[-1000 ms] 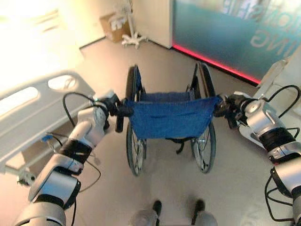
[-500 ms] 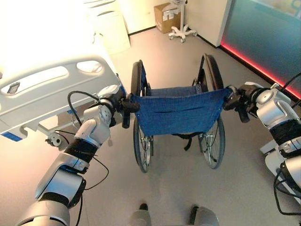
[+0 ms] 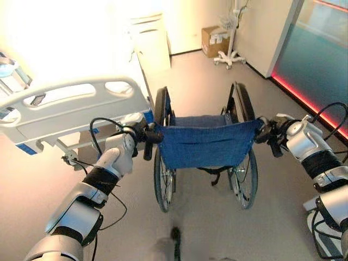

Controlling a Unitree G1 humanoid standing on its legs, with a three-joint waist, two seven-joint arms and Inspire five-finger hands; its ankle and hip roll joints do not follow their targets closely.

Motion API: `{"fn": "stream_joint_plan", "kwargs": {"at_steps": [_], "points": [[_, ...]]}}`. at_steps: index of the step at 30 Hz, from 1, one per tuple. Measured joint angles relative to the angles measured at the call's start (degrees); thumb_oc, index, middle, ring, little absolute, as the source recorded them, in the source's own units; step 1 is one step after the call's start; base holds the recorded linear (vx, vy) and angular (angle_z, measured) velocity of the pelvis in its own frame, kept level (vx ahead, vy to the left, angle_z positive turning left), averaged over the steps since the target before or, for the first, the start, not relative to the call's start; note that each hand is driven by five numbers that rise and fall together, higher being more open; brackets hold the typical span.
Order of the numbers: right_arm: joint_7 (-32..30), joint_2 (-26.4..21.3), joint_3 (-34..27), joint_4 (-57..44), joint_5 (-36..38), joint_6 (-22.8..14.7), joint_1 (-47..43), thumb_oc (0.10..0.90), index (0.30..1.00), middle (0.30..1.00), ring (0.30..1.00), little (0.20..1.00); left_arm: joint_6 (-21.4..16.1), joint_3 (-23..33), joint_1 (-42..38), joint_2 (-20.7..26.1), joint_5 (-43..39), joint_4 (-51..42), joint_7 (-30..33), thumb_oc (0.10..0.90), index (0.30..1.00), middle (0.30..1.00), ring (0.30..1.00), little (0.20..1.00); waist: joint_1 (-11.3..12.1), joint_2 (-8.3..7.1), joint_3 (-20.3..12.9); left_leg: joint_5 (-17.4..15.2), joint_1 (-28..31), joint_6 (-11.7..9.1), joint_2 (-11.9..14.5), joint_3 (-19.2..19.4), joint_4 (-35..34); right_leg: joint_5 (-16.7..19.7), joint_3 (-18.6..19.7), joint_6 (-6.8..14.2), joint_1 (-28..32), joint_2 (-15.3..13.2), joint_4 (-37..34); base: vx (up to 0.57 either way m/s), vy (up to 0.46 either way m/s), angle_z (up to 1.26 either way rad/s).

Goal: Push the wheelchair next to the bed

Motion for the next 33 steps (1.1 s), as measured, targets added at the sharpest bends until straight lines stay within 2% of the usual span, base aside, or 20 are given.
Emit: {"fn": "stream_joint_plan", "kwargs": {"at_steps": [2, 5, 6, 7, 9, 10, 11, 13, 15, 18, 19, 20, 21, 22, 24, 26, 28, 30, 31, 33], "points": [[0.53, 0.43, 0.14, 0.03, 0.04, -0.04, -0.10, 0.400, 0.300, 0.300, 0.300, 0.300, 0.00, 0.53, 0.77, 0.76, 0.00, -0.81, -0.33, 0.400, 0.300, 0.300, 0.300, 0.300, 2.23, 0.72, -0.01, 0.00, -2.34, 0.07, 0.74, 2.94, 0.86, -0.43, -0.43, 0.52, 2.46, 0.71, -0.99, 0.45, 0.161, -0.82], [0.52, 3.19, 0.47, 0.65, 0.01, -0.18, -0.10, 0.400, 0.300, 0.300, 0.300, 0.300, 0.05, 1.30, 2.35, 3.90, -0.04, -2.67, -1.84, 0.400, 0.300, 0.300, 0.300, 0.300, 3.59, -1.15, -0.78, -1.73, -1.32, 2.77, -1.38, 4.79, 7.29, -2.58, -0.69, 1.78, 5.05, -0.25, -1.04, 0.49, 0.206, -0.50], [0.52, 4.11, 0.39, 1.29, 0.06, -0.18, 0.25, 0.400, 0.300, 0.300, 0.300, 0.300, 0.01, 1.19, 2.13, 4.69, -0.02, -2.72, -2.60, 0.400, 0.300, 0.300, 0.300, 0.300, 3.87, -2.44, -1.56, -3.42, 1.02, 5.23, -3.00, 5.34, 8.50, -3.92, -0.49, 2.68, 5.99, -0.60, -0.49, 0.51, 0.262, -0.09], [0.50, 4.97, -0.10, 1.76, 0.23, -0.21, 1.18, 0.400, 0.300, 0.300, 0.300, 0.300, -0.13, 0.90, 2.41, 5.32, 0.08, -2.75, -3.01, 0.400, 0.300, 0.300, 0.300, 0.300, 4.26, -4.05, -2.64, -3.93, 4.99, 9.92, -4.44, 5.78, 6.41, -6.32, -0.56, 4.09, 6.21, -1.47, 2.18, 0.43, 0.219, -0.02], [0.09, 5.36, -1.35, 1.99, 0.25, -0.76, 1.74, 0.400, 0.300, 0.300, 0.300, 0.300, -0.21, 0.80, 1.56, 4.99, 0.93, -2.61, -1.78, 0.400, 0.300, 0.300, 0.300, 0.300, 3.80, -5.32, -2.72, -3.97, 6.36, 12.73, -5.35, 4.68, 5.43, -6.95, -0.60, 5.83, 2.68, -3.22, 12.65, 0.35, 0.147, 0.15], [-0.23, 5.50, -1.86, 1.99, 0.23, -0.78, 1.76, 0.400, 0.300, 0.300, 0.300, 0.300, -0.33, 0.79, 1.26, 5.13, 1.14, -2.68, -1.60, 0.400, 0.300, 0.300, 0.300, 0.300, 3.68, -4.82, -3.03, -3.53, 6.92, 13.29, -5.22, 4.70, 4.34, -6.05, -0.71, 6.72, 0.91, -3.93, 16.33, 0.37, 0.116, 0.25], [-0.38, 5.47, -2.83, 1.47, 0.19, -0.84, 2.44, 0.400, 0.300, 0.300, 0.300, 0.300, -0.53, 0.80, 0.90, 5.10, 1.28, -2.74, -1.42, 0.400, 0.300, 0.300, 0.300, 0.300, 3.04, -5.42, -3.21, -3.99, 7.77, 13.15, -6.09, 3.55, 3.14, -4.19, 0.91, 8.83, -0.38, -3.65, 19.84, 0.32, 0.019, 0.40], [-0.67, 5.70, -3.50, 1.54, 0.14, -0.85, 2.71, 0.400, 0.300, 0.300, 0.300, 0.300, -0.73, 0.72, 0.68, 5.03, 1.39, -2.54, -0.85, 0.400, 0.300, 0.300, 0.300, 0.300, 2.19, -6.22, -3.14, -3.98, 10.19, 13.37, -7.73, 2.31, 0.48, -3.55, 3.02, 9.36, -2.05, -5.22, 24.24, 0.32, -0.088, 0.32], [-1.39, 5.64, -4.03, 1.72, 0.02, -1.28, 2.38, 0.400, 0.300, 0.300, 0.300, 0.300, -0.65, 0.04, -0.51, 4.14, 1.96, -1.04, -0.03, 0.400, 0.300, 0.300, 0.300, 0.300, 1.43, -4.95, -2.85, -3.06, 12.42, 13.68, -8.24, -2.20, -2.06, -4.54, 3.51, 7.74, -3.71, -4.64, 20.19, 0.22, -0.242, 0.18], [-1.95, 4.55, -4.00, 2.47, 0.25, -2.50, 0.53, 0.400, 0.300, 0.300, 0.300, 0.300, -0.65, -0.94, -3.23, 3.28, 1.68, 1.22, 0.93, 0.400, 0.300, 0.300, 0.300, 0.300, 0.57, -2.25, -1.16, -3.28, 14.13, 13.45, -7.35, -7.35, -3.77, -3.99, 4.37, 8.13, -11.87, -4.71, 16.32, 0.37, -0.272, 0.32], [-1.97, 4.45, -3.75, 3.13, 0.26, -2.72, -1.11, 0.400, 0.300, 0.300, 0.300, 0.300, -0.69, -0.91, -3.95, 3.48, 1.47, 1.54, 1.24, 0.400, 0.300, 0.300, 0.300, 0.300, -1.93, -1.01, -0.05, -3.28, 14.39, 13.30, -7.28, -10.62, -3.63, -0.51, 5.17, 9.23, -15.44, -5.07, 10.33, 0.47, -0.243, 0.87], [-1.97, 4.13, -3.73, 3.15, 0.26, -2.72, -1.33, 0.400, 0.300, 0.300, 0.300, 0.300, -0.98, -0.98, -4.57, 3.16, 1.14, 2.32, 1.32, 0.400, 0.300, 0.300, 0.300, 0.300, -2.74, -1.14, 0.21, -3.36, 14.69, 13.20, -7.69, -11.84, -3.78, 1.94, 6.08, 10.32, -17.33, -6.21, 7.39, 0.63, -0.317, 1.13], [-1.98, 4.06, -3.71, 3.40, 0.28, -2.72, -1.64, 0.400, 0.300, 0.300, 0.300, 0.300, -1.46, -0.97, -4.93, 3.14, 0.49, 2.67, 1.75, 0.400, 0.300, 0.300, 0.300, 0.300, -4.17, -1.84, 0.82, -4.13, 15.16, 12.40, -8.56, -13.55, -3.71, 6.86, 7.46, 11.28, -19.25, -8.19, 1.15, 0.48, -0.243, 0.87], [-1.99, 4.11, -3.71, 3.40, 0.28, -2.71, -1.49, 0.400, 0.300, 0.300, 0.300, 0.300, -1.76, -0.97, -4.92, 2.28, 0.41, 2.90, 2.29, 0.400, 0.300, 0.300, 0.300, 0.300, -4.80, -1.64, 1.40, -4.51, 15.10, 11.75, -9.09, -15.02, -2.69, 8.61, 8.64, 12.34, -19.80, -9.34, -1.97, 0.70, -0.369, 1.10], [-1.68, 3.36, -3.66, 3.34, 0.51, -1.91, -1.30, 0.400, 0.300, 0.300, 0.300, 0.300, -2.69, -1.02, -4.51, 2.39, -0.18, 2.79, 3.64, 0.400, 0.300, 0.300, 0.300, 0.300, -5.96, -3.29, 1.77, -6.96, 15.72, 11.15, -10.37, -18.10, -0.88, 12.04, 9.74, 13.75, -20.88, -11.81, -6.97, 0.53, -0.309, 0.93], [-1.15, 2.87, -3.71, 1.92, 0.43, -0.33, -1.34, 0.400, 0.300, 0.300, 0.300, 0.300, -3.28, -0.72, -4.05, 2.66, -0.71, 2.52, 3.97, 0.400, 0.300, 0.300, 0.300, 0.300, -6.39, -3.85, 1.90, -9.90, 15.22, 9.77, -10.58, -20.64, 2.86, 12.33, 11.99, 13.39, -20.93, -11.48, -5.39, 0.44, -0.247, 0.62], [-0.21, 1.73, -3.64, 0.27, 0.35, 0.77, -2.16, 0.400, 0.300, 0.300, 0.300, 0.300, -3.76, -0.11, -4.11, 2.77, -1.65, 2.41, 4.46, 0.400, 0.300, 0.300, 0.300, 0.300, -7.08, -4.31, 1.67, -12.16, 14.55, 9.91, -9.93, -23.23, 4.85, 13.33, 12.89, 12.47, -20.70, -10.40, -0.43, 0.44, -0.181, 0.81], [0.10, 1.40, -3.21, 0.25, -0.07, 1.32, -3.87, 0.400, 0.300, 0.300, 0.300, 0.300, -3.78, -0.38, -5.57, 2.61, -3.10, 3.69, 4.99, 0.400, 0.300, 0.300, 0.300, 0.300, -8.41, -4.07, 1.86, -13.90, 14.32, 9.46, -7.10, -21.53, 5.12, 13.39, 11.28, 11.30, -22.21, -9.89, 6.23, 0.44, -0.247, 1.05], [0.73, 0.34, -1.89, 0.24, 0.23, 1.33, -4.58, 0.400, 0.300, 0.300, 0.300, 0.300, -3.77, -0.71, -5.76, 2.39, -3.83, 4.16, 5.04, 0.400, 0.300, 0.300, 0.300, 0.300, -8.40, -4.00, 1.99, -14.05, 14.75, 8.74, -4.50, -18.37, 4.47, 12.11, 10.02, 8.98, -22.44, -9.71, 8.24, 0.29, -0.191, 0.82], [1.40, -0.51, -1.46, 0.24, 0.07, 1.28, -5.44, 0.400, 0.300, 0.300, 0.300, 0.300, -3.71, -0.84, -5.74, 2.36, -5.06, 3.82, 5.49, 0.400, 0.300, 0.300, 0.300, 0.300, -8.44, -3.35, 1.99, -14.18, 14.41, 7.92, -2.26, -15.94, 6.97, 10.58, 8.55, 5.26, -22.47, -8.52, 10.03, 0.25, -0.167, 0.57]]}}
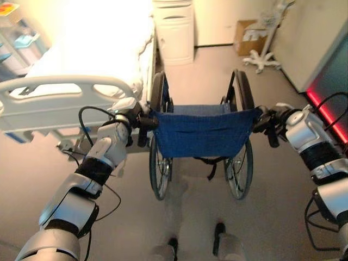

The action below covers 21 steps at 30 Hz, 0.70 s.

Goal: Push the wheelchair next to the bed

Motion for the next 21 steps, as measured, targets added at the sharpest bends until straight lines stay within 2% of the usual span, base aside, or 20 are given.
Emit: {"fn": "stream_joint_plan", "kwargs": {"at_steps": [1, 3, 4, 5, 6, 8, 10, 11, 12, 13, 14, 15, 16, 17, 18, 19, 20, 21], "points": [[-0.01, -0.09, 0.35, 0.02, -0.46, -0.14, -0.51, 0.400, 0.300, 0.300, 0.300, 0.300, 0.11, 0.03, -0.11, -0.07, -0.82, 0.06, 0.25, 0.400, 0.300, 0.300, 0.300, 0.300, 0.36, 0.45, -0.07, -0.03, -0.23, -0.18, 0.06, 0.63, 1.89, -0.97, -0.16, -1.46, -0.03, 0.65, 0.83, 0.38, -0.233, 0.33], [0.23, -0.31, 0.48, 0.03, -1.77, -0.19, -0.94, 0.400, 0.300, 0.300, 0.300, 0.300, 0.12, 0.17, -0.10, -0.14, -2.18, 0.02, 0.43, 0.400, 0.300, 0.300, 0.300, 0.300, 0.98, 1.18, -0.47, 0.29, -0.13, -0.11, 0.25, 1.61, 1.29, -2.17, -1.26, -2.53, 0.29, 1.56, 1.06, 0.33, -0.179, 0.28], [0.65, -0.97, 0.33, 0.09, -1.77, -0.47, -1.02, 0.400, 0.300, 0.300, 0.300, 0.300, 0.11, -0.07, -0.41, -0.22, -2.76, 0.06, 0.38, 0.400, 0.300, 0.300, 0.300, 0.300, 0.60, 1.68, -0.75, 0.06, 0.78, -0.61, 1.70, 1.77, -1.52, -3.48, -1.79, -3.01, 0.40, 2.62, 2.24, 0.27, -0.114, 0.66], [0.95, -1.33, 0.16, 0.11, -1.77, -0.56, -1.03, 0.400, 0.300, 0.300, 0.300, 0.300, 0.11, -0.32, -1.24, -0.30, -3.19, -0.03, 0.41, 0.400, 0.300, 0.300, 0.300, 0.300, 0.02, 1.75, -1.05, 0.64, 1.82, -1.38, 2.07, 2.00, -3.34, -5.10, -2.07, -3.72, 0.36, 3.00, 3.18, 0.36, -0.163, 0.92], [1.15, -1.51, 0.01, 0.14, -1.77, -0.57, -1.01, 0.400, 0.300, 0.300, 0.300, 0.300, 0.11, -0.49, -1.39, -0.49, -3.24, 0.22, 0.70, 0.400, 0.300, 0.300, 0.300, 0.300, -0.82, 1.02, -1.31, 2.39, 1.99, -3.02, 2.43, 3.07, -3.94, -6.25, -2.78, -4.29, 0.27, 2.65, 3.82, 0.44, -0.248, 0.72], [1.03, -1.10, -0.07, 0.73, -1.76, -0.98, -0.65, 0.400, 0.300, 0.300, 0.300, 0.300, -0.04, -0.80, -1.83, -0.80, -3.15, 1.32, 0.92, 0.400, 0.300, 0.300, 0.300, 0.300, -0.44, -0.29, -1.51, 4.45, 0.15, -5.90, 1.86, 4.67, 2.52, -7.25, -3.47, -4.54, 1.59, 2.33, 3.27, 0.48, -0.280, 0.38], [0.90, 0.50, 0.13, 2.27, -1.75, -1.05, 0.67, 0.400, 0.300, 0.300, 0.300, 0.300, -0.13, -2.34, -1.53, -1.81, -2.20, 3.18, 0.86, 0.400, 0.300, 0.300, 0.300, 0.300, 0.04, -0.89, -1.55, 6.02, -2.46, -7.92, 2.38, 6.08, 11.55, -7.56, -4.43, -5.05, 6.20, 2.75, 0.14, 0.44, -0.177, 0.30], [0.44, 1.74, 0.18, 3.92, -1.82, -1.04, 1.79, 0.400, 0.300, 0.300, 0.300, 0.300, -0.15, -2.86, -1.01, -2.38, -1.51, 3.92, 0.87, 0.400, 0.300, 0.300, 0.300, 0.300, 0.36, -2.07, -1.44, 6.02, -7.65, -8.95, 2.38, 6.52, 22.20, -7.45, -4.02, -5.47, 9.88, 3.60, -2.41, 0.41, -0.088, 0.05], [0.32, 2.57, 0.18, 4.55, -1.84, -1.03, 2.59, 0.400, 0.300, 0.300, 0.300, 0.300, -0.12, -2.82, 0.56, -2.26, -1.19, 3.35, 0.74, 0.400, 0.300, 0.300, 0.300, 0.300, 0.96, -2.65, -1.54, 6.09, -8.83, -8.56, 1.64, 7.99, 20.08, -7.13, -3.26, -5.70, 12.48, 4.15, -4.85, 0.44, -0.073, -0.06], [0.33, 2.80, 0.19, 4.55, -1.83, -1.03, 3.08, 0.400, 0.300, 0.300, 0.300, 0.300, -0.14, -2.81, 1.40, -2.25, -1.24, 2.87, 0.53, 0.400, 0.300, 0.300, 0.300, 0.300, 1.76, -2.44, -1.67, 6.17, -9.57, -8.46, 1.47, 9.39, 17.56, -7.09, -3.10, -5.69, 13.81, 4.58, -6.12, 0.54, -0.016, -0.28], [0.32, 3.03, 0.30, 4.61, -1.90, -1.03, 3.84, 0.400, 0.300, 0.300, 0.300, 0.300, 0.01, -2.75, 2.69, -2.36, -1.37, 2.19, -0.46, 0.400, 0.300, 0.300, 0.300, 0.300, 2.69, -1.33, -2.14, 6.28, -11.07, -8.56, 1.48, 11.55, 12.88, -7.13, -2.96, -5.72, 16.00, 5.89, -7.89, 0.60, 0.045, -0.36], [0.28, 2.64, 0.33, 4.60, -2.42, -0.80, 4.58, 0.400, 0.300, 0.300, 0.300, 0.300, 0.11, -2.49, 3.46, -2.82, -1.77, 1.69, -1.66, 0.400, 0.300, 0.300, 0.300, 0.300, 3.91, 0.14, -2.06, 6.50, -11.40, -8.72, 2.21, 14.39, 5.16, -7.19, -2.89, -5.83, 18.45, 7.55, -9.78, 0.55, 0.057, -0.40], [0.30, 2.50, 0.39, 4.64, -2.42, -0.53, 4.95, 0.400, 0.300, 0.300, 0.300, 0.300, 0.16, -2.40, 3.87, -2.99, -1.79, 1.23, -2.30, 0.400, 0.300, 0.300, 0.300, 0.300, 4.95, 0.96, -2.08, 7.11, -11.52, -8.68, 2.60, 15.19, 0.73, -7.32, -2.86, -5.96, 19.76, 8.49, -10.52, 0.62, 0.106, -0.51], [0.40, 1.70, 0.38, 4.58, -2.35, -0.34, 5.62, 0.400, 0.300, 0.300, 0.300, 0.300, 0.42, -1.94, 4.67, -3.03, -1.99, 0.35, -3.54, 0.400, 0.300, 0.300, 0.300, 0.300, 6.00, 2.48, -2.15, 8.90, -12.79, -8.69, 3.59, 15.65, -3.63, -7.45, -3.29, -6.95, 21.56, 9.99, -11.05, 0.58, 0.129, -0.56], [0.43, 2.25, 0.50, 4.55, -2.30, -0.40, 6.04, 0.400, 0.300, 0.300, 0.300, 0.300, 0.54, -1.71, 5.26, -2.73, -2.00, -0.16, -3.77, 0.400, 0.300, 0.300, 0.300, 0.300, 7.32, 2.95, -2.12, 9.16, -14.08, -8.98, 3.88, 15.40, -4.48, -8.38, -2.95, -6.11, 22.40, 10.65, -11.11, 0.80, 0.254, -0.73], [0.43, 2.88, 0.63, 4.22, -2.28, -0.31, 6.58, 0.400, 0.300, 0.300, 0.300, 0.300, 0.69, -1.52, 5.96, -1.91, -2.14, -0.83, -4.90, 0.400, 0.300, 0.300, 0.300, 0.300, 8.60, 3.53, -2.56, 9.94, -15.22, -10.00, 4.79, 15.02, -6.98, -8.59, -3.13, -6.41, 24.02, 11.37, -11.87, 0.55, 0.232, -0.71], [0.49, 2.83, 0.60, 4.34, -2.16, -0.20, 6.59, 0.400, 0.300, 0.300, 0.300, 0.300, 0.79, -1.15, 6.12, -1.50, -2.14, -1.19, -5.76, 0.400, 0.300, 0.300, 0.300, 0.300, 9.34, 3.71, -2.53, 10.21, -14.90, -9.76, 5.34, 15.19, -9.80, -8.77, -3.03, -6.19, 24.32, 11.39, -11.81, 0.55, 0.320, -0.93], [0.72, 2.92, 0.87, 4.17, -1.84, -0.21, 6.57, 0.400, 0.300, 0.300, 0.300, 0.300, 1.19, -0.66, 6.37, -0.75, -2.12, -2.10, -7.17, 0.400, 0.300, 0.300, 0.300, 0.300, 10.89, 3.76, -2.57, 10.41, -15.22, -9.50, 6.54, 17.06, -11.00, -8.58, -3.29, -6.55, 24.61, 11.29, -11.81, 0.35, 0.230, -0.74]]}}
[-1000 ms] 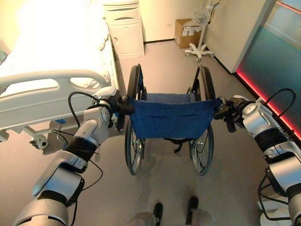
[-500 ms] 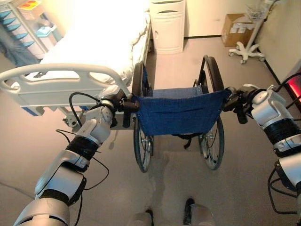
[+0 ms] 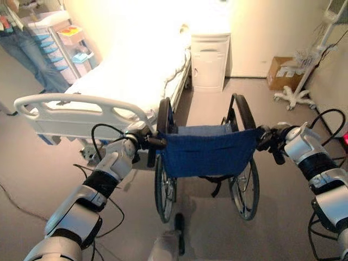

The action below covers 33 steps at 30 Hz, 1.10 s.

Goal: Push the wheelchair next to the bed

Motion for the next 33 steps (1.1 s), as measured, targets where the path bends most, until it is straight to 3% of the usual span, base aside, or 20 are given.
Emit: {"fn": "stream_joint_plan", "kwargs": {"at_steps": [2, 4, 8, 11, 12, 14, 16, 17, 18, 20, 21, 22, 23, 25, 27, 28, 29, 30, 31, 33], "points": [[0.37, 0.18, -0.37, -0.46, 0.00, -0.09, -0.20, 0.400, 0.300, 0.300, 0.300, 0.300, 0.03, 0.20, -0.03, 0.82, 0.07, 0.01, -0.25, 0.400, 0.300, 0.300, 0.300, 0.300, -0.10, -0.20, -0.05, 0.76, -1.30, 1.79, 0.25, 2.17, 3.21, -0.71, -0.03, 1.19, 0.26, -0.12, -0.14, 0.67, 0.407, -0.35], [0.59, 2.38, -1.04, -0.39, -0.02, -0.40, 0.58, 0.400, 0.300, 0.300, 0.300, 0.300, -0.91, 0.11, -0.31, 2.01, 0.72, 1.62, -0.42, 0.400, 0.300, 0.300, 0.300, 0.300, -0.95, -1.93, -0.60, 0.38, 0.40, 2.45, -0.41, 3.64, 10.14, -2.50, -0.12, 1.16, 0.81, -1.14, 1.37, 0.62, 0.330, 0.01], [0.45, 3.53, -3.62, -0.80, 0.02, 0.06, 0.89, 0.400, 0.300, 0.300, 0.300, 0.300, -3.53, -0.21, -3.53, 3.90, 1.06, 3.32, -0.46, 0.400, 0.300, 0.300, 0.300, 0.300, -1.24, -4.42, -0.99, -0.16, 2.29, 3.30, -2.15, 2.95, 12.02, -4.85, 0.58, 3.05, -0.54, -1.91, 4.25, 0.39, 0.310, -0.05], [0.34, 2.00, -4.54, -2.57, 0.14, 0.13, 2.01, 0.400, 0.300, 0.300, 0.300, 0.300, -4.35, -0.18, -4.48, 3.80, 0.81, 3.07, -0.51, 0.400, 0.300, 0.300, 0.300, 0.300, -1.09, -4.93, -1.58, -0.42, 4.24, 4.46, -5.09, 2.26, 10.23, -7.06, 0.37, 4.60, -0.22, -4.16, 5.08, 0.25, 0.280, -0.10], [0.31, 1.93, -5.55, -2.64, 0.13, 0.13, 2.23, 0.400, 0.300, 0.300, 0.300, 0.300, -4.37, -0.21, -4.84, 3.76, 0.80, 2.92, -0.42, 0.400, 0.300, 0.300, 0.300, 0.300, -1.09, -5.39, -1.81, 1.07, 4.25, 7.18, -6.15, 2.82, 10.34, -7.67, 0.55, 5.66, -0.12, -5.26, 5.13, 0.17, 0.228, -0.18], [-0.02, 1.69, -6.33, -2.56, 0.31, 0.13, 2.01, 0.400, 0.300, 0.300, 0.300, 0.300, -4.37, -1.12, -6.63, 3.85, 0.83, 2.90, 1.16, 0.400, 0.300, 0.300, 0.300, 0.300, -1.18, -7.24, -2.73, -1.07, 4.23, 10.52, -8.25, 3.56, 10.38, -7.99, 0.11, 6.66, -0.39, -7.86, 5.40, 0.16, 0.199, -0.20], [-1.19, 1.71, -6.57, -1.95, 1.42, 0.12, -0.08, 0.400, 0.300, 0.300, 0.300, 0.300, -4.27, -1.10, -8.30, 3.87, 0.91, 3.22, 4.19, 0.400, 0.300, 0.300, 0.300, 0.300, -1.19, -7.15, -2.42, -2.04, 3.38, 14.25, -8.20, 4.03, 10.74, -7.31, -1.86, 7.43, -3.28, -8.67, 12.16, 0.21, 0.165, -0.20], [-1.64, 1.68, -6.57, -1.71, 2.16, 0.12, -0.60, 0.400, 0.300, 0.300, 0.300, 0.300, -4.29, -1.12, -8.65, 3.76, 0.91, 3.56, 5.43, 0.400, 0.300, 0.300, 0.300, 0.300, -1.50, -6.83, -2.22, -2.10, 3.34, 14.34, -8.31, 4.11, 10.29, -7.34, -1.86, 7.42, -4.35, -9.32, 15.35, 0.22, 0.124, -0.12], [-1.72, 1.77, -6.47, -1.51, 2.57, 0.20, -1.83, 0.400, 0.300, 0.300, 0.300, 0.300, -4.43, -1.16, -8.85, 3.78, 0.76, 3.97, 7.59, 0.400, 0.300, 0.300, 0.300, 0.300, -1.81, -7.50, -2.57, -2.32, 3.95, 14.55, -9.04, 4.04, 9.03, -6.04, -1.36, 7.77, -4.90, -9.12, 17.96, 0.24, 0.071, -0.07], [-1.75, 1.93, -6.45, -1.35, 3.50, 0.57, -2.25, 0.400, 0.300, 0.300, 0.300, 0.300, -4.48, -1.08, -8.87, 3.87, 0.61, 4.15, 9.72, 0.400, 0.300, 0.300, 0.300, 0.300, -2.45, -8.05, -2.62, -1.88, 5.47, 14.15, -10.51, 3.19, 6.90, -4.66, -0.89, 8.81, -3.96, -8.52, 16.07, 0.22, 0.024, -0.08], [-1.89, 2.01, -6.38, -1.56, 4.54, 0.67, -2.29, 0.400, 0.300, 0.300, 0.300, 0.300, -4.53, -0.87, -8.16, 3.89, 0.43, 4.18, 11.28, 0.400, 0.300, 0.300, 0.300, 0.300, -2.95, -7.89, -2.52, -0.75, 7.52, 14.70, -11.91, -0.32, 4.62, -5.09, -0.05, 8.65, -3.66, -7.35, 13.63, 0.14, -0.017, -0.10], [-2.11, 2.20, -6.32, -1.59, 4.54, 0.65, -2.30, 0.400, 0.300, 0.300, 0.300, 0.300, -4.56, -0.98, -8.12, 3.94, 0.41, 4.23, 11.71, 0.400, 0.300, 0.300, 0.300, 0.300, -2.87, -7.61, -2.34, -0.35, 8.53, 14.73, -12.01, -1.38, 3.49, -5.03, 0.26, 8.43, -3.61, -6.49, 12.12, 0.24, -0.039, -0.16], [-2.45, 2.24, -6.19, -1.74, 4.58, 0.66, -2.28, 0.400, 0.300, 0.300, 0.300, 0.300, -4.86, -1.16, -7.88, 3.94, 0.34, 4.11, 12.45, 0.400, 0.300, 0.300, 0.300, 0.300, -2.95, -6.66, -1.76, -0.10, 10.72, 14.81, -12.15, -4.00, 1.57, -5.72, 0.36, 7.16, -4.60, -4.84, 10.76, 0.23, -0.042, -0.12], [-2.80, 1.48, -6.23, -3.15, 4.55, 0.13, -2.11, 0.400, 0.300, 0.300, 0.300, 0.300, -5.60, -1.09, -6.72, 4.02, -0.34, 4.03, 14.64, 0.400, 0.300, 0.300, 0.300, 0.300, -4.35, -3.07, -0.22, 0.14, 13.27, 15.21, -11.43, -9.02, -0.04, -6.24, 0.97, 6.13, -10.66, -1.81, 11.20, 0.32, -0.099, 0.22], [-2.80, 0.52, -5.89, -4.97, 4.53, 0.61, -1.72, 0.400, 0.300, 0.300, 0.300, 0.300, -7.57, -1.12, -6.30, 4.14, -1.75, 4.28, 15.84, 0.400, 0.300, 0.300, 0.300, 0.300, -7.06, -1.98, 0.83, -0.15, 14.20, 15.39, -12.12, -11.83, -0.12, -3.96, 2.86, 8.77, -19.21, -2.03, 10.94, 0.40, -0.172, 0.88], [-2.80, 0.53, -6.02, -5.12, 4.60, 1.11, -2.04, 0.400, 0.300, 0.300, 0.300, 0.300, -8.38, -1.09, -5.90, 4.49, -2.31, 4.56, 16.61, 0.400, 0.300, 0.300, 0.300, 0.300, -9.43, -2.98, 1.40, -0.49, 14.73, 15.58, -13.05, -13.39, -0.41, 0.15, 3.63, 9.45, -22.77, -3.92, 8.88, 0.33, -0.174, 1.19], [-2.80, 0.56, -6.00, -5.33, 4.68, 1.95, -1.19, 0.400, 0.300, 0.300, 0.300, 0.300, -8.91, -1.21, -5.86, 4.38, -2.49, 4.69, 16.91, 0.400, 0.300, 0.300, 0.300, 0.300, -10.67, -3.53, 1.63, -1.42, 15.40, 14.65, -13.60, -13.75, -0.68, 2.46, 3.69, 10.24, -25.51, -5.40, 7.99, 0.50, -0.241, 1.39], [-2.79, 0.20, -6.24, -6.37, 5.22, 3.35, -0.74, 0.400, 0.300, 0.300, 0.300, 0.300, -9.84, -1.50, -6.23, 4.56, -2.80, 4.67, 16.99, 0.400, 0.300, 0.300, 0.300, 0.300, -11.81, -5.10, 1.56, -1.75, 15.53, 15.00, -13.73, -13.63, -0.35, 4.60, 3.50, 11.63, -27.04, -7.02, 5.10, 0.22, -0.088, 0.98], [-2.79, 0.35, -6.50, -6.38, 5.25, 3.98, -0.62, 0.400, 0.300, 0.300, 0.300, 0.300, -10.51, -1.46, -6.25, 4.82, -3.03, 4.64, 17.06, 0.400, 0.300, 0.300, 0.300, 0.300, -12.54, -5.70, 1.71, -1.76, 15.90, 15.15, -13.72, -13.55, -0.42, 5.45, 3.33, 11.63, -27.51, -7.49, 3.70, 0.34, -0.119, 0.94], [-2.78, 0.41, -6.67, -6.16, 5.53, 5.53, -0.51, 0.400, 0.300, 0.300, 0.300, 0.300, -11.33, -1.41, -6.33, 3.91, -3.12, 5.28, 17.54, 0.400, 0.300, 0.300, 0.300, 0.300, -13.10, -6.87, 1.73, -3.29, 17.03, 13.92, -13.31, -12.44, 0.72, 5.96, 3.37, 11.26, -28.42, -8.11, 8.86, 0.34, -0.065, 0.68]]}}
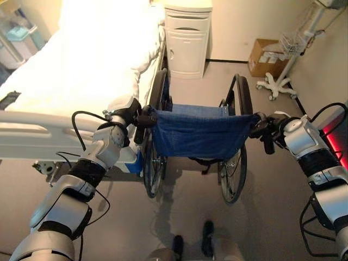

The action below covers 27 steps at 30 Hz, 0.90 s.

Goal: Push the wheelchair next to the bed

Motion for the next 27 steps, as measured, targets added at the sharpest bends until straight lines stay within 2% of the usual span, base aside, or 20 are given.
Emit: {"fn": "stream_joint_plan", "kwargs": {"at_steps": [1, 2, 4, 5, 7, 9, 10, 12, 13, 14, 15, 16, 17, 18, 20, 21, 22, 23, 26, 27], "points": [[0.30, -0.57, 0.19, -0.18, 0.41, 0.67, -0.11, 0.400, 0.300, 0.300, 0.300, 0.300, 0.01, -0.81, -0.18, -0.34, -0.36, 0.22, 0.01, 0.400, 0.300, 0.300, 0.300, 0.300, -0.78, -0.15, -0.12, -1.56, 0.15, -0.50, 0.00, -0.36, 1.52, -0.08, 0.61, -0.15, 1.81, 0.29, 2.47, 0.48, -0.069, 0.69], [1.09, -1.64, 0.49, -0.25, 0.81, 0.70, -0.36, 0.400, 0.300, 0.300, 0.300, 0.300, 0.06, -1.51, -0.63, -0.82, -0.43, 0.76, -0.01, 0.400, 0.300, 0.300, 0.300, 0.300, -1.37, 0.02, -0.24, -3.01, -0.14, -1.91, 0.34, -0.52, 3.19, 1.04, 1.55, -2.58, 3.69, 1.17, 3.02, 0.45, -0.071, 0.68], [1.38, -2.72, 0.59, 0.09, 0.73, 0.24, -0.80, 0.400, 0.300, 0.300, 0.300, 0.300, 0.03, -1.66, -1.62, -2.35, -0.35, 2.34, -0.01, 0.400, 0.300, 0.300, 0.300, 0.300, -2.19, 0.37, -0.72, -3.88, -0.20, -3.19, 1.76, 0.58, 3.72, 0.43, 1.00, -5.86, 4.54, 1.70, 3.43, 0.37, 0.001, 0.75], [1.58, -3.46, 0.87, 0.52, 0.62, 0.22, -1.35, 0.400, 0.300, 0.300, 0.300, 0.300, 0.03, -2.15, -2.06, -3.19, -0.36, 2.71, 0.03, 0.400, 0.300, 0.300, 0.300, 0.300, -3.11, 0.57, -0.82, -4.35, 0.70, -4.18, 2.99, 3.06, 4.84, -0.54, 0.01, -9.14, 5.12, 1.50, 3.79, 0.35, 0.045, 0.80], [1.65, -4.00, 1.22, 2.56, 0.33, -0.95, -2.44, 0.400, 0.300, 0.300, 0.300, 0.300, 0.09, -2.29, -2.84, -5.11, -0.36, 4.41, 0.50, 0.400, 0.300, 0.300, 0.300, 0.300, -3.04, 0.96, -0.60, -6.13, -1.78, -6.46, 4.07, 4.72, 14.55, -1.76, -1.10, -9.76, 6.85, 1.23, 3.71, 0.36, 0.081, 0.45], [1.69, -3.75, 1.40, 3.77, -0.97, -1.08, -2.58, 0.400, 0.300, 0.300, 0.300, 0.300, 0.08, -3.53, -3.21, -6.03, -0.68, 5.64, 0.45, 0.400, 0.300, 0.300, 0.300, 0.300, -2.13, 0.89, -0.47, -6.39, -3.51, -6.66, 4.53, 5.04, 18.96, -2.47, -1.25, -10.06, 8.89, 1.22, 2.85, 0.35, 0.175, 0.12], [1.69, -3.34, 1.45, 4.37, -1.08, -1.06, -2.45, 0.400, 0.300, 0.300, 0.300, 0.300, 0.08, -3.83, -2.93, -6.61, -0.91, 6.31, 0.42, 0.400, 0.300, 0.300, 0.300, 0.300, -1.79, 0.88, -0.37, -6.37, -3.57, -6.70, 5.25, 6.08, 18.09, -2.05, -1.52, -9.96, 10.76, 1.53, 1.29, 0.42, 0.294, 0.05], [1.63, -2.83, 1.94, 5.47, -1.20, -0.44, -2.86, 0.400, 0.300, 0.300, 0.300, 0.300, 0.06, -4.28, -2.92, -7.20, -0.93, 6.99, 0.43, 0.400, 0.300, 0.300, 0.300, 0.300, -1.02, 0.84, -0.03, -6.04, -5.23, -7.93, 6.31, 6.43, 13.86, -0.89, 0.86, -9.45, 13.77, 2.94, -2.93, 0.41, 0.308, -0.07], [1.56, -2.78, 2.74, 6.56, -1.10, -0.30, -3.18, 0.400, 0.300, 0.300, 0.300, 0.300, 0.06, -4.56, -2.94, -7.49, -0.90, 7.10, 0.43, 0.400, 0.300, 0.300, 0.300, 0.300, 0.14, 0.90, 0.36, -3.62, -6.79, -10.75, 7.42, 6.55, 8.11, 1.01, 2.80, -9.24, 16.69, 4.01, -7.37, 0.40, 0.294, -0.31], [1.40, -2.69, 2.81, 7.31, -1.09, -0.25, -3.28, 0.400, 0.300, 0.300, 0.300, 0.300, 0.04, -4.96, -2.87, -7.46, -1.09, 7.12, 0.35, 0.400, 0.300, 0.300, 0.300, 0.300, 0.64, 1.38, 0.43, -1.85, -8.24, -13.16, 8.68, 5.88, 5.93, 1.47, 3.91, -9.04, 17.96, 4.99, -9.52, 0.56, 0.459, -0.55], [1.33, -2.57, 2.82, 8.23, -1.07, -0.08, -3.58, 0.400, 0.300, 0.300, 0.300, 0.300, -0.01, -4.98, -2.56, -7.77, -1.50, 7.15, 0.11, 0.400, 0.300, 0.300, 0.300, 0.300, 1.94, 2.58, 0.64, 1.21, -9.60, -15.33, 10.89, 4.71, 0.65, 1.40, 4.70, -9.10, 19.52, 6.02, -12.10, 0.29, 0.258, -0.64], [1.34, -2.88, 2.95, 8.43, -1.06, -0.11, -3.68, 0.400, 0.300, 0.300, 0.300, 0.300, -0.01, -4.80, -2.26, -7.87, -1.53, 6.93, -0.13, 0.400, 0.300, 0.300, 0.300, 0.300, 3.08, 3.16, 0.80, 2.04, -9.52, -15.45, 12.14, 4.69, -1.91, 1.39, 4.77, -9.09, 20.14, 6.19, -12.74, 0.45, 0.417, -1.10], [1.32, -3.24, 3.16, 8.28, -1.06, -0.44, -3.51, 0.400, 0.300, 0.300, 0.300, 0.300, 0.00, -3.74, -1.68, -7.75, -1.61, 6.37, -1.68, 0.400, 0.300, 0.300, 0.300, 0.300, 4.80, 4.23, 1.23, 2.35, -11.26, -15.56, 14.92, 6.75, -0.86, 2.30, 4.02, -9.81, 21.12, 5.84, -13.03, 0.38, 0.331, -1.14], [1.27, -3.26, 3.28, 8.31, -0.99, -1.11, -3.08, 0.400, 0.300, 0.300, 0.300, 0.300, 0.02, -3.11, -1.26, -7.65, -1.72, 6.48, -3.01, 0.400, 0.300, 0.300, 0.300, 0.300, 5.28, 5.04, 1.20, 2.20, -12.35, -15.29, 15.67, 8.27, 3.96, 2.43, 2.62, -8.50, 22.45, 4.93, -13.00, 0.36, 0.317, -1.02], [1.17, -2.85, 3.44, 8.08, -1.14, -1.45, -1.90, 0.400, 0.300, 0.300, 0.300, 0.300, 0.01, -3.49, -1.15, -7.24, -2.68, 6.67, -5.64, 0.400, 0.300, 0.300, 0.300, 0.300, 5.79, 5.49, 0.83, 2.15, -12.43, -15.25, 14.32, 8.27, 10.33, 1.86, -0.36, -7.63, 22.95, 2.71, -11.76, 0.30, 0.212, -0.67], [1.16, -2.67, 3.47, 7.25, -1.02, -1.72, -1.59, 0.400, 0.300, 0.300, 0.300, 0.300, -0.08, -3.52, -1.53, -5.83, -3.25, 5.93, -6.99, 0.400, 0.300, 0.300, 0.300, 0.300, 5.73, 5.61, 0.66, 1.54, -12.26, -14.24, 12.58, 7.69, 13.29, 1.23, -2.18, -6.64, 23.03, 1.30, -11.08, 0.37, 0.250, -0.63], [1.14, -2.60, 3.47, 7.08, -1.02, -1.67, -1.32, 0.400, 0.300, 0.300, 0.300, 0.300, -0.18, -3.79, -1.57, -5.48, -3.51, 5.86, -7.38, 0.400, 0.300, 0.300, 0.300, 0.300, 5.74, 6.15, -0.17, 0.67, -11.51, -13.04, 11.97, 7.52, 12.70, 0.45, -2.99, -5.77, 22.47, 1.06, -9.93, 0.29, 0.209, -0.49], [0.84, -2.27, 3.11, 7.20, -1.14, -1.74, -0.87, 0.400, 0.300, 0.300, 0.300, 0.300, -0.46, -4.23, -2.04, -5.31, -3.69, 6.12, -7.41, 0.400, 0.300, 0.300, 0.300, 0.300, 5.84, 7.84, -1.62, 1.54, -9.80, -9.29, 11.35, 6.18, 8.90, -0.19, -3.30, -4.07, 21.94, 1.48, -8.85, 0.24, 0.183, -0.48], [-0.93, 0.44, 2.19, 7.84, -0.60, -1.15, 0.01, 0.400, 0.300, 0.300, 0.300, 0.300, -0.27, -4.73, -4.22, -3.76, -2.73, 6.24, -6.62, 0.400, 0.300, 0.300, 0.300, 0.300, 5.27, 2.23, -2.56, 1.63, -9.93, -9.23, 8.31, 8.29, 4.84, -0.83, -3.40, -4.02, 18.74, -2.92, -6.23, 0.17, 0.179, -0.28], [-0.93, 0.66, 1.79, 7.77, -0.35, -1.08, -0.14, 0.400, 0.300, 0.300, 0.300, 0.300, -0.19, -4.66, -4.53, -3.57, -2.68, 6.28, -6.13, 0.400, 0.300, 0.300, 0.300, 0.300, 5.21, 1.83, -2.60, 1.63, -10.00, -9.24, 7.90, 8.71, 4.29, -0.75, -3.52, -3.90, 18.56, -3.39, -6.54, 0.25, 0.221, -0.22]]}}
